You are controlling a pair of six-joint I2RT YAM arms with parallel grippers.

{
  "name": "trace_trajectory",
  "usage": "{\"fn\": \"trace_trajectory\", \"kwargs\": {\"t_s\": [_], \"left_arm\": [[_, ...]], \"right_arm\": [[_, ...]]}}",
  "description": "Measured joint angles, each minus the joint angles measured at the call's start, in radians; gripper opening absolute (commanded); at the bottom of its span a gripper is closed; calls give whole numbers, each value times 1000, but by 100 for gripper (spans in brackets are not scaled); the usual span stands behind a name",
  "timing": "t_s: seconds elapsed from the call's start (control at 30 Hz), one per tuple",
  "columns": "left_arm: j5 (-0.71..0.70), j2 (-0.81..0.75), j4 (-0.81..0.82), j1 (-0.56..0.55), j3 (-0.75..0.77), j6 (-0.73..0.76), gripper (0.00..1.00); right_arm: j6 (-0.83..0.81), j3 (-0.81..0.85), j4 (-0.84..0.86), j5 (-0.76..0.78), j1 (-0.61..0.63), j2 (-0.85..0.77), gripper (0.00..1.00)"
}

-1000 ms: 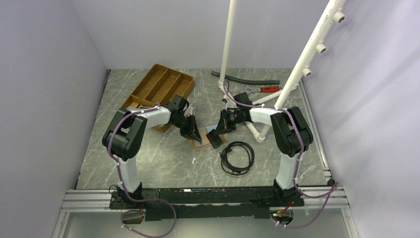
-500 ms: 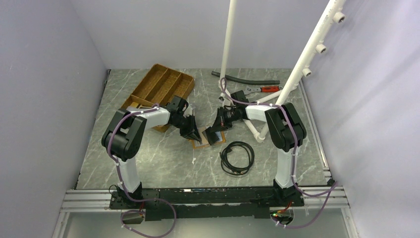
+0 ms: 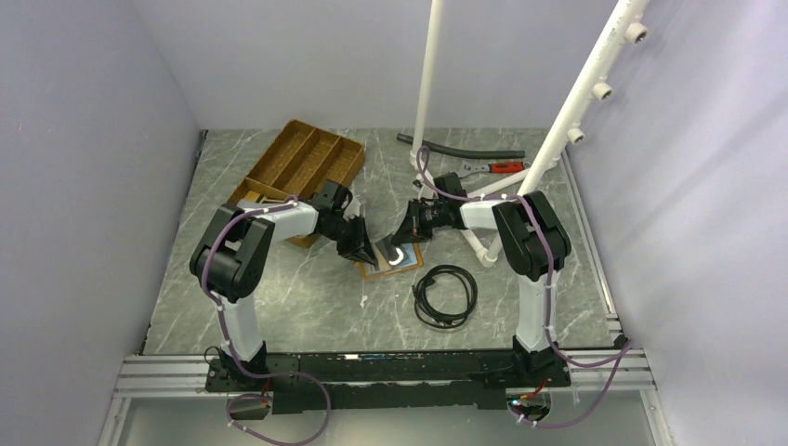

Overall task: Put the credit cards into the card holder
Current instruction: Insert the credit card into the card holder.

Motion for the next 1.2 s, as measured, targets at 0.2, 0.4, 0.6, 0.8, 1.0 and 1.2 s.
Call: {"fn": "trace_trajectory", "kwargs": {"t_s": [0.2, 0.4, 0.6, 0.8, 1.0, 1.2], "left_arm": [[1, -2, 8, 1, -6, -4, 16], [8, -2, 18, 3, -12, -10, 16], [15, -5, 34, 6, -23, -23, 15], [14, -10, 45, 6, -31, -26, 15], [14, -10, 45, 6, -31, -26, 15], [14, -10, 45, 6, -31, -26, 15]], "right_arm": [[45, -48, 94, 1, -5, 0, 0], [87, -95, 178, 11, -6, -8, 0], [118, -146, 255, 39, -6, -27, 0], [101, -159, 267, 63, -6, -48, 0], [43, -158, 264, 65, -3, -51, 0], [16, -157, 262, 65, 2, -51, 0]]}}
